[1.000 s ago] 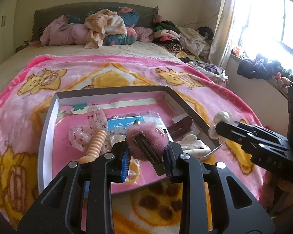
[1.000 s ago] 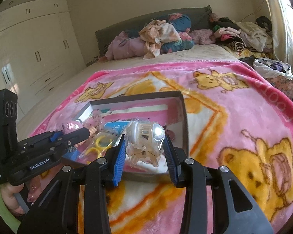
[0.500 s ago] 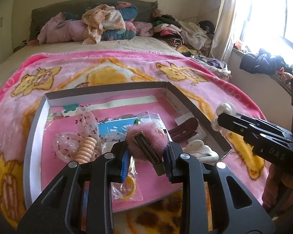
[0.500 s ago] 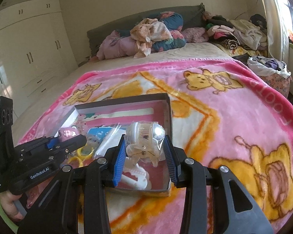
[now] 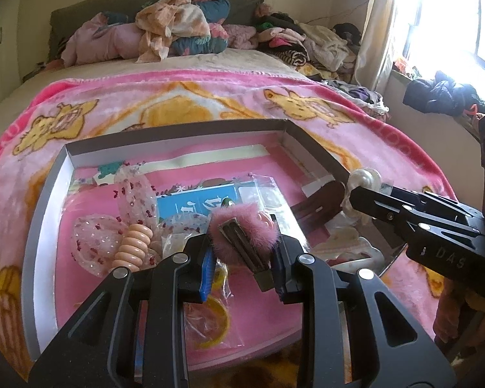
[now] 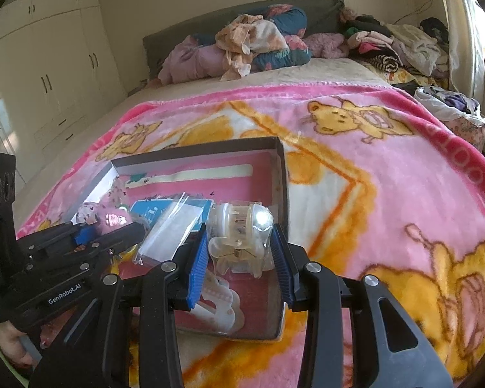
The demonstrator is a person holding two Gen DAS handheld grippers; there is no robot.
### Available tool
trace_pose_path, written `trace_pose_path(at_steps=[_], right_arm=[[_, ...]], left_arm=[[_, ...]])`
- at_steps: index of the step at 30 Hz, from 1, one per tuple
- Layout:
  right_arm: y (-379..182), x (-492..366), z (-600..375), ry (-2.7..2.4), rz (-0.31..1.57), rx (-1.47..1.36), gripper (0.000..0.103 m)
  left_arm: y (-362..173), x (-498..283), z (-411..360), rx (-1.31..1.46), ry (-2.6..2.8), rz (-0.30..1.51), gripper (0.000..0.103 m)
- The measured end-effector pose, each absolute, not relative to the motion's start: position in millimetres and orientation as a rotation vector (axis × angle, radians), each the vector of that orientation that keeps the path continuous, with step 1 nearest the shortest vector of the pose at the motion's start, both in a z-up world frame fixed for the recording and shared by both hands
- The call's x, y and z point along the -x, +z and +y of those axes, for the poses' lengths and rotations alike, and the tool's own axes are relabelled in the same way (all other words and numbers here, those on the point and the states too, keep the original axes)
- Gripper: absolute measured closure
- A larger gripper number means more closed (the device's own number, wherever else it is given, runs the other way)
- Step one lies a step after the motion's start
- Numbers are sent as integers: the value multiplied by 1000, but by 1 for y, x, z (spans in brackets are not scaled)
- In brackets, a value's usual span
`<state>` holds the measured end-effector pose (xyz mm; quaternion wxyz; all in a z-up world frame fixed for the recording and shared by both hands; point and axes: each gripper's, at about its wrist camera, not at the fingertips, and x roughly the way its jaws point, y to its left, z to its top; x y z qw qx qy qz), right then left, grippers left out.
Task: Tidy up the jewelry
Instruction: 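Drop the pink clip into the tray with the left tool while the right tool releases the claw clip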
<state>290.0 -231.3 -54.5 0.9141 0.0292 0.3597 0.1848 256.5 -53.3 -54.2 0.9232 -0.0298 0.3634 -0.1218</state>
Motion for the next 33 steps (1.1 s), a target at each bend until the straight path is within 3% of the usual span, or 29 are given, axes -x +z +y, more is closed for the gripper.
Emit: trace_pose_path(at_steps=[23,33], right_arm=[[-64,-295,-222,411,774,-37,66],[-53,-284,-225,407,733,-38,46]], left_arm=[[-63,-265,-47,79,-226,786,79],[-58,-260,-45,76,-207,778,60]])
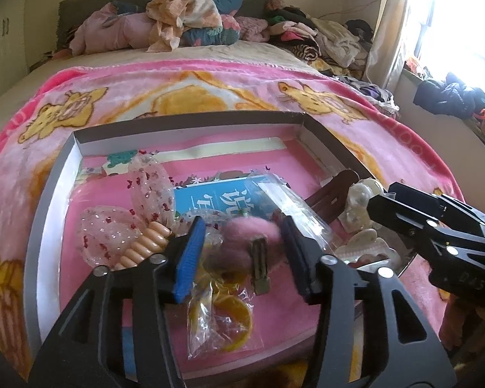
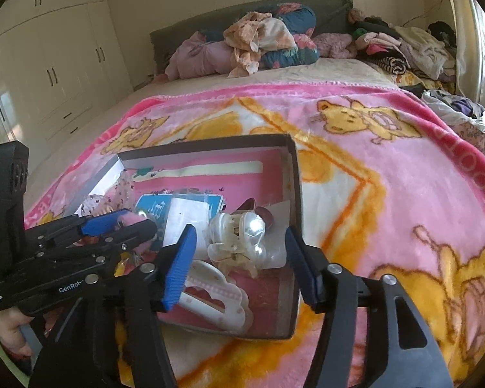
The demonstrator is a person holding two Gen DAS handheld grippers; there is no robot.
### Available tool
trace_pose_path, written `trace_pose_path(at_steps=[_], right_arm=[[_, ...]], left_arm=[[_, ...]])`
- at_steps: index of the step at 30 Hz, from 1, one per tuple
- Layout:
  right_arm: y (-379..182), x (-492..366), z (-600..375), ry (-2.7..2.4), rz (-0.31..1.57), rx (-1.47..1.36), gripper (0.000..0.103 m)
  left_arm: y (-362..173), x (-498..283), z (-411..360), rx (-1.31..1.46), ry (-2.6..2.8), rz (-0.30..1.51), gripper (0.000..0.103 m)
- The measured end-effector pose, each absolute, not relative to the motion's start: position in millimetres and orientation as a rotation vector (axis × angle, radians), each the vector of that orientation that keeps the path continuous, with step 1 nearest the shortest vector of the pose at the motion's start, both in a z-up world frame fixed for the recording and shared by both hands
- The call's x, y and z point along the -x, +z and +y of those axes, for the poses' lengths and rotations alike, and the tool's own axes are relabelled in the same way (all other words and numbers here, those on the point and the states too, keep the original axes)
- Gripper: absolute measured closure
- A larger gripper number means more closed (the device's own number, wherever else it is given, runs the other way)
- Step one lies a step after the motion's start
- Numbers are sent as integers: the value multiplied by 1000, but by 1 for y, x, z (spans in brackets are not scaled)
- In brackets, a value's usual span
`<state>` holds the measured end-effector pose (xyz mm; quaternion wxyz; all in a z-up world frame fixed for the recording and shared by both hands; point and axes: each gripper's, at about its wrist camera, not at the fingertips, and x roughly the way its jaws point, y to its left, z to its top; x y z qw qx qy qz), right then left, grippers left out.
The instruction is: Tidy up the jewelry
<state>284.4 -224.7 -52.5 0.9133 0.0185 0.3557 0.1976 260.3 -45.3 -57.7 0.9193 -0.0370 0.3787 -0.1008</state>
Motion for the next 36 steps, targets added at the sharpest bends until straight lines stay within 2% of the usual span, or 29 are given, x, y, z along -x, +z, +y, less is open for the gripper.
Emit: trace_pose_path(at_steps=[4,9,21,36], right_arm=[[-46,-276,-227,390,705,-29,33],[-38,-264,-227,380,685,-19,23],[-20,-237,-229,375,643,-24,10],[-1,-190,-222,396,600,-5,7]], left_arm=[[-54,-257,-42,83,-199,778,52],[-46,-251,-37,90,-185,764,39],[-17,-225,-21,109,-159,704,11],[4,-178,-5,119,-127,652,11]])
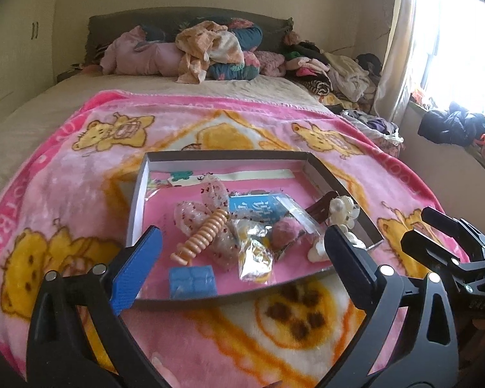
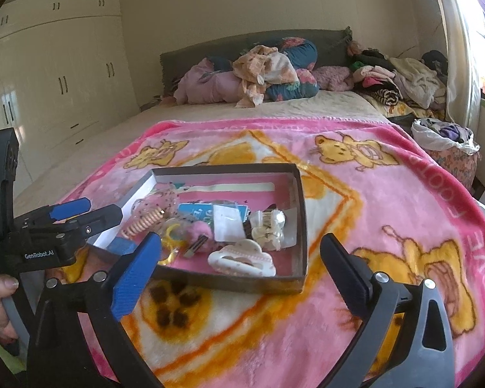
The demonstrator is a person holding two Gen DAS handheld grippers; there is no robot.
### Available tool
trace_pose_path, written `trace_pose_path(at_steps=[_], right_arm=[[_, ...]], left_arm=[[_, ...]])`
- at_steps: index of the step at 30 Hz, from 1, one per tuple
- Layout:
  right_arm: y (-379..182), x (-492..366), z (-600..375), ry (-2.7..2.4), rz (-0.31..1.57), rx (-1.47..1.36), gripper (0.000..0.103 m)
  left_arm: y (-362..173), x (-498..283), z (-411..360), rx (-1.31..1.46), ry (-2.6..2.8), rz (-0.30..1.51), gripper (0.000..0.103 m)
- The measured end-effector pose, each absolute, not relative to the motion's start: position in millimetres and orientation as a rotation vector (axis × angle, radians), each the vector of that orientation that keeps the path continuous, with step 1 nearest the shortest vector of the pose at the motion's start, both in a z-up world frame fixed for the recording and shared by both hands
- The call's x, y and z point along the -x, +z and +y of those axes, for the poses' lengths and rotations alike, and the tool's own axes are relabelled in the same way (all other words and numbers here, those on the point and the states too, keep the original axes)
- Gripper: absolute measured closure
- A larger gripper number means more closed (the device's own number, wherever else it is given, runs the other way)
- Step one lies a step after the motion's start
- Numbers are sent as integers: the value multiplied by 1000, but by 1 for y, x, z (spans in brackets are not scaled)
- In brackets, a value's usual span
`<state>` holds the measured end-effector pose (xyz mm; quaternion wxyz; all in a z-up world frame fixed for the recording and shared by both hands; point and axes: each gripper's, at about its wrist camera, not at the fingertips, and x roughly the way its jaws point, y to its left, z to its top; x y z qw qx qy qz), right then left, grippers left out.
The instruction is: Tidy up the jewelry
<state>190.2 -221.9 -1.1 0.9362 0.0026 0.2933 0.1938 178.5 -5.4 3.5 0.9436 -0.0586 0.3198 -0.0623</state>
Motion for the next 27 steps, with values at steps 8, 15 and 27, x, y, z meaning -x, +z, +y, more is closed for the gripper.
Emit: trace_pose_path(at_steps=[8,15,27], right_arm=[[3,-167,-217,396,576,13,7],[1,-152,-217,386,560,22,7],[-3,-129,-222,378,538,-22,7]], left_arm=[[-2,-155,0,115,-115,653,11],[-1,-135,5,103,-91,614,11],[1,-110,3,75,-93,566,11]])
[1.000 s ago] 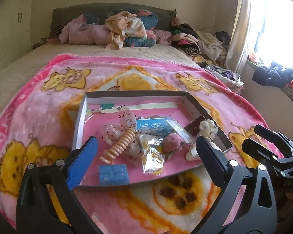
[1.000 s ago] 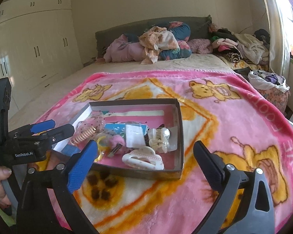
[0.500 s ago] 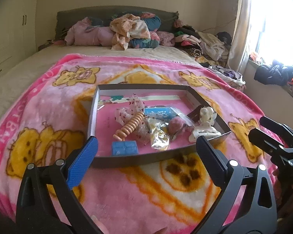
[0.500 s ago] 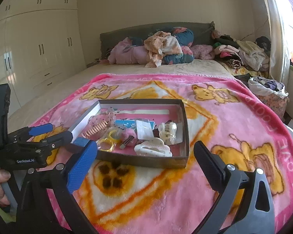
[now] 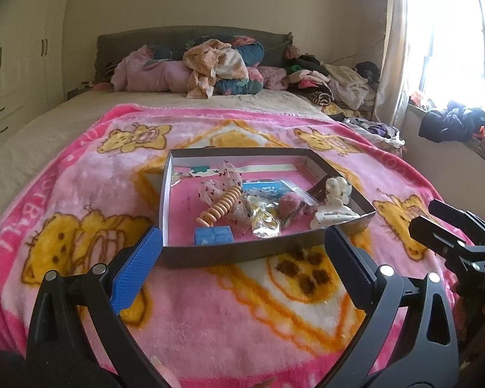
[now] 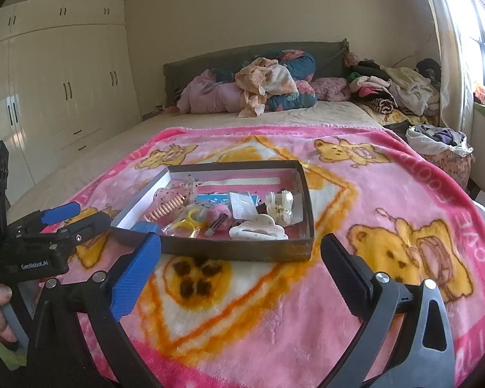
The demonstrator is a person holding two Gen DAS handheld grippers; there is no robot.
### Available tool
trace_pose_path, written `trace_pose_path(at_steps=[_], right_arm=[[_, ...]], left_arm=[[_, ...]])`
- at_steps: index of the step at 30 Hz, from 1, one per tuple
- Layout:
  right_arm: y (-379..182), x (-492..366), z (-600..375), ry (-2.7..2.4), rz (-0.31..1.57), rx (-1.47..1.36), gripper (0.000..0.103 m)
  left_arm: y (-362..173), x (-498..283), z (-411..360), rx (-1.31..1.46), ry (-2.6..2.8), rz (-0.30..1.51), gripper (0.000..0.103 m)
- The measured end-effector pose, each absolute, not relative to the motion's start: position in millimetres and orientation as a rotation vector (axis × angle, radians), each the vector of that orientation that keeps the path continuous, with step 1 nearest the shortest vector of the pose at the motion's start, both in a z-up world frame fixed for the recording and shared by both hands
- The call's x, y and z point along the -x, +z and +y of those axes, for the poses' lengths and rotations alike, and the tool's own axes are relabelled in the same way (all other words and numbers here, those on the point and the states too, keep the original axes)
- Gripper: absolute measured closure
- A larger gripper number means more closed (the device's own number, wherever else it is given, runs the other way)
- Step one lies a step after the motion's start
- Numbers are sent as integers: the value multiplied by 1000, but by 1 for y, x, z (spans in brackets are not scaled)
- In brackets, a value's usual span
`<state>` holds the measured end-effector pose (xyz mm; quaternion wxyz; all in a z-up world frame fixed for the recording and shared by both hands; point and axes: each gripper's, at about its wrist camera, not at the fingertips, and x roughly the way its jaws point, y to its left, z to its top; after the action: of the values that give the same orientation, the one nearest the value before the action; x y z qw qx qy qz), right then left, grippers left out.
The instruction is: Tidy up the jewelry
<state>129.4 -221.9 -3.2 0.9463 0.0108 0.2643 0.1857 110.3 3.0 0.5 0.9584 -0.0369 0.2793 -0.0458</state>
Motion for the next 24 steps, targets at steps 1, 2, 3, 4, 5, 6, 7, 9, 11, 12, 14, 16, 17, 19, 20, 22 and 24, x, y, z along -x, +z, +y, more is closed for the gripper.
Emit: trace_pose_path(at_steps=[1,2,3,4,5,6,7,9,11,12,14,16,17,19,20,22,24], right_arm=[[-3,-128,-222,378,536,-25,7],[-3,-127,-223,378,535,-27,7],[-3,-127,-223,377,535,-25,7],[-4,-125,-223,374,531,-23,7],[-4,-124,-223,372,529,-22,7],[-4,-123,-223,370,525,-21,7],[-4,-121,-224,370,523,-21,7],[-4,-118,-224,368,520,-21,7],[-5,-115,-224,367,516,-22,7],[-5,-113,-224,366,514,-22,7],[-5,-111,-224,363,507,-21,7],[-6,-108,-225,361,493,-26,7],[-6,-106,-226,358,486,-30,7],[-8,-104,-228,352,470,-42,7],[-8,-102,-230,348,459,-49,7],[-9,-101,-231,342,444,-56,7],[-10,-100,-233,336,428,-66,7]], left_arm=[[0,-108,3,73,-90,565,11],[-1,-106,2,72,-91,565,11],[-2,-104,2,70,-92,564,11],[-2,-102,1,67,-89,561,11],[-2,-101,1,67,-88,557,11],[-2,-99,1,68,-87,553,11],[-3,-97,1,67,-84,549,11],[-2,-94,1,64,-78,544,11],[-3,-92,0,63,-71,539,11],[-2,-91,1,65,-67,535,11],[-2,-89,1,68,-62,526,11],[-2,-87,2,74,-57,515,11],[-2,-86,3,76,-54,507,11],[-2,-83,4,83,-55,490,11],[-2,-82,4,83,-56,483,11],[-1,-80,3,77,-51,464,11],[-1,-77,2,74,-53,447,11]])
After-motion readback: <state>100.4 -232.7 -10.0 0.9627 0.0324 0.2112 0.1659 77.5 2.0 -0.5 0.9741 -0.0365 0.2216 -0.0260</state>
